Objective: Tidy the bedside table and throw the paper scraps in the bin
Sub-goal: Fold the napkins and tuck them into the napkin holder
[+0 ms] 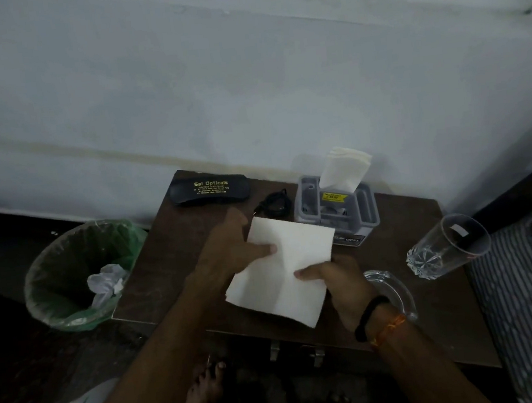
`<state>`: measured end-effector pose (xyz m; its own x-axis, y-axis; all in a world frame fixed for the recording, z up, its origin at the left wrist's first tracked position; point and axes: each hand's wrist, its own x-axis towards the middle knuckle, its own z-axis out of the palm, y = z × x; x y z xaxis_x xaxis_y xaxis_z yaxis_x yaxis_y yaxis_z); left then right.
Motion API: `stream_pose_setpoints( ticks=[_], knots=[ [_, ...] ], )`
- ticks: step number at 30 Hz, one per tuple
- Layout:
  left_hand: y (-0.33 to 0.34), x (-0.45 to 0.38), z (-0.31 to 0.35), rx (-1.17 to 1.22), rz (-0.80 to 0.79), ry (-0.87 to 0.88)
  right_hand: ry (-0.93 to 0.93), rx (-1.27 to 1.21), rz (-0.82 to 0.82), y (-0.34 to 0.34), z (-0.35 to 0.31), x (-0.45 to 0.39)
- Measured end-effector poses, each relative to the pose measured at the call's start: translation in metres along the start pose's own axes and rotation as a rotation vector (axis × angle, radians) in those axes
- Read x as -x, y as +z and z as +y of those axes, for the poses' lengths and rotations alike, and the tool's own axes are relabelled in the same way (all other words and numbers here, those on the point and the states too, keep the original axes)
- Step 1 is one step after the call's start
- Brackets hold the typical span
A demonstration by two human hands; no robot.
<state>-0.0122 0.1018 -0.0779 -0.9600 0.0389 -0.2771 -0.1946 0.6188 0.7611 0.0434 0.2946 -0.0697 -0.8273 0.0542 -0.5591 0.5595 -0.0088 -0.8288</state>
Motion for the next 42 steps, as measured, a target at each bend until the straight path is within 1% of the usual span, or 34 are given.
stream_pose_setpoints(
  ticks=[2,3,6,7,8,10,15,19,26,34,39,42],
  knots=[
    [-0.008,0.001,0.007,0.178,-0.020,-0.067,-0.036,-0.079,-0.021,-0.008,-0.007,0.011],
    [-0.011,0.004,0.011,0.253,-0.068,-0.092,-0.044,-0.118,-0.034,-0.012,-0.009,0.016],
    [-0.014,0.016,0.023,0.481,-0.319,-0.082,-0.027,-0.237,-0.068,-0.022,-0.007,0.027],
    [-0.013,0.021,0.027,0.541,-0.388,-0.066,-0.021,-0.269,-0.074,-0.023,-0.007,0.029],
    [-0.011,0.025,0.029,0.576,-0.420,-0.053,-0.018,-0.290,-0.075,-0.024,-0.007,0.029],
    [-0.006,0.031,0.035,0.621,-0.407,-0.032,-0.038,-0.308,-0.073,-0.027,-0.007,0.026],
    [-0.001,0.031,0.038,0.688,-0.298,-0.014,-0.127,-0.347,-0.105,-0.026,-0.013,0.014],
    [0.002,0.027,0.039,0.669,-0.250,-0.006,-0.168,-0.343,-0.103,-0.022,-0.019,0.011],
    [-0.001,0.013,0.033,0.635,-0.224,0.027,-0.211,-0.213,-0.036,-0.032,-0.026,-0.001],
    [0.009,0.010,0.038,0.593,-0.187,0.011,-0.208,-0.188,-0.002,-0.029,-0.027,-0.008],
    [0.009,0.012,0.037,0.586,-0.175,0.038,-0.215,-0.201,-0.034,-0.030,-0.030,-0.008],
    [0.007,0.011,0.037,0.566,-0.171,0.043,-0.211,-0.233,-0.099,-0.033,-0.029,-0.007]
  ],
)
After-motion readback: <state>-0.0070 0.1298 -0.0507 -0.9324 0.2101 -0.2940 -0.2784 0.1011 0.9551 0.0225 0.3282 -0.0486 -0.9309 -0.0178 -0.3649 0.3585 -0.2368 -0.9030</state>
